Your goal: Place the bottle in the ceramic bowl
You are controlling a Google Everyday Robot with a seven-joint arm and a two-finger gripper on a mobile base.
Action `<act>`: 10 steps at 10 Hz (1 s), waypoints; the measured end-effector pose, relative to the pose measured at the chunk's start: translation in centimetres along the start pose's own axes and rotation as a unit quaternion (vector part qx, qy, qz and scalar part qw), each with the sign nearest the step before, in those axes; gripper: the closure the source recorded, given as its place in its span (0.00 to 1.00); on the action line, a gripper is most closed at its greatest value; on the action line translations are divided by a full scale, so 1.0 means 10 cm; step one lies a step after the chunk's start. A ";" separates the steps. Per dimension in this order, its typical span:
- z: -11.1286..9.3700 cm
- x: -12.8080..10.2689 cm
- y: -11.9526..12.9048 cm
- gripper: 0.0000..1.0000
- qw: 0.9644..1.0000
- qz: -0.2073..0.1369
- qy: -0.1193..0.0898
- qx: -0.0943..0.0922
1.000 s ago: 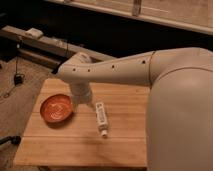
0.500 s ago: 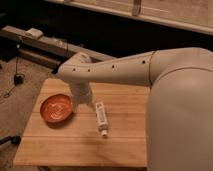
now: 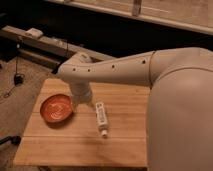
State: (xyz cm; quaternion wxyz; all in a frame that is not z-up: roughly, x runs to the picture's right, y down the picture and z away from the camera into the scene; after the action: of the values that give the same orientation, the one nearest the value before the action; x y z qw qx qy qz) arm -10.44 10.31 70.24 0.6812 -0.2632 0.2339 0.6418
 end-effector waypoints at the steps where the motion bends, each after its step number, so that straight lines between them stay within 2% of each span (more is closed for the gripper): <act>1: 0.00 0.00 0.00 0.35 1.000 0.000 0.000 0.000; 7: 0.01 0.00 -0.01 0.35 1.000 0.000 0.000 0.001; 8: 0.02 -0.01 -0.02 0.35 1.000 0.000 -0.003 -0.004; 10: 0.20 -0.09 -0.13 0.35 1.000 -0.002 -0.009 -0.004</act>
State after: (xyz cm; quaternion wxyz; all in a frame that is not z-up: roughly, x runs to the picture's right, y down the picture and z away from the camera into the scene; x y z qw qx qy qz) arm -9.20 10.89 72.41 0.6833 -0.2606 0.2246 0.6440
